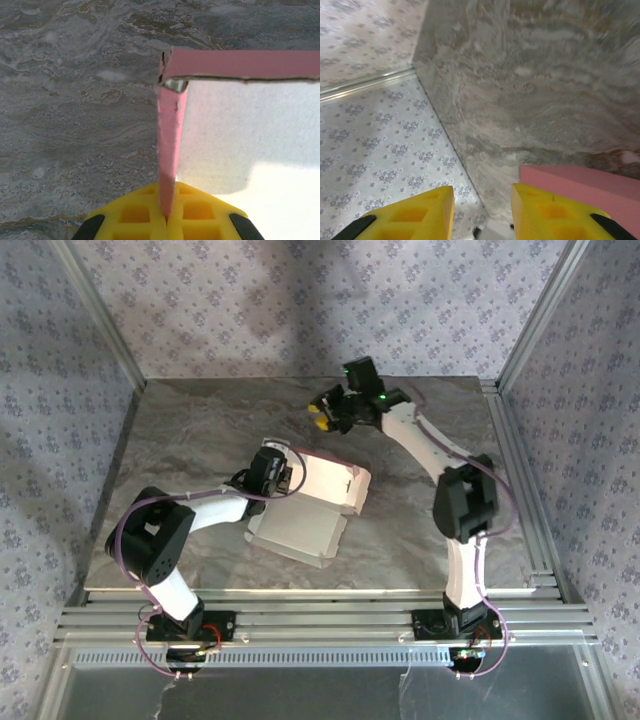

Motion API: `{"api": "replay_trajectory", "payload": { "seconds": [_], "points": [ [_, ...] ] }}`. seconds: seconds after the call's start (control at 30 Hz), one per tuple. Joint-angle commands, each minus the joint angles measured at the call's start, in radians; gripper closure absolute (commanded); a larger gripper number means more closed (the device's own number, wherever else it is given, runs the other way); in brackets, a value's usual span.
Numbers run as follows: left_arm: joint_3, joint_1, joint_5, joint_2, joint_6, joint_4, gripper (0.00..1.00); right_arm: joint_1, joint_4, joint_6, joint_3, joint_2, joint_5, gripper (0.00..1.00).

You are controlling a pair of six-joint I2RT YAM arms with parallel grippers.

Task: Fold the paper box

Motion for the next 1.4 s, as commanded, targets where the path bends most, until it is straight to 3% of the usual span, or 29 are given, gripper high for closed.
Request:
{"api": "replay_trajectory", "payload": {
  "seconds": [0.0,0.13,0.27,0.4,0.53,0.67,0.87,1.07,1.37],
  "points": [
    [0.059,0.044,0.022,-0.044,-0.086,-0.084,1.0,-0.027,-0.017,-0.137,-0.165,-0.192,0.116,0.65],
    [0.074,0.123,0.12,-0.115,-0.208,-0.138,1.0,-0.076,0.014,-0.206,-0.43,-0.4,0.153,0.73],
    [0.107,0.198,0.209,-0.179,-0.316,-0.22,1.0,-0.124,0.023,-0.248,-0.653,-0.568,0.159,0.76],
    [0.107,0.263,0.278,-0.251,-0.386,-0.238,1.0,-0.164,-0.033,-0.279,-0.735,-0.656,0.148,0.77],
    [0.086,0.32,0.353,-0.309,-0.449,-0.199,1.0,-0.195,0.022,-0.249,-0.783,-0.654,0.053,0.78],
    [0.068,0.371,0.433,-0.339,-0.547,-0.15,1.0,-0.197,0.107,-0.211,-0.749,-0.621,-0.028,0.72],
    [0.075,0.377,0.469,-0.351,-0.656,-0.152,1.0,-0.18,0.275,-0.093,-0.644,-0.532,-0.138,0.62],
    [0.074,0.374,0.483,-0.368,-0.718,-0.154,1.0,-0.158,0.431,0.035,-0.557,-0.447,-0.164,0.57],
    [0.079,0.342,0.462,-0.384,-0.738,-0.173,1.0,-0.073,0.491,0.095,-0.398,-0.327,-0.14,0.54]
  ]
}}
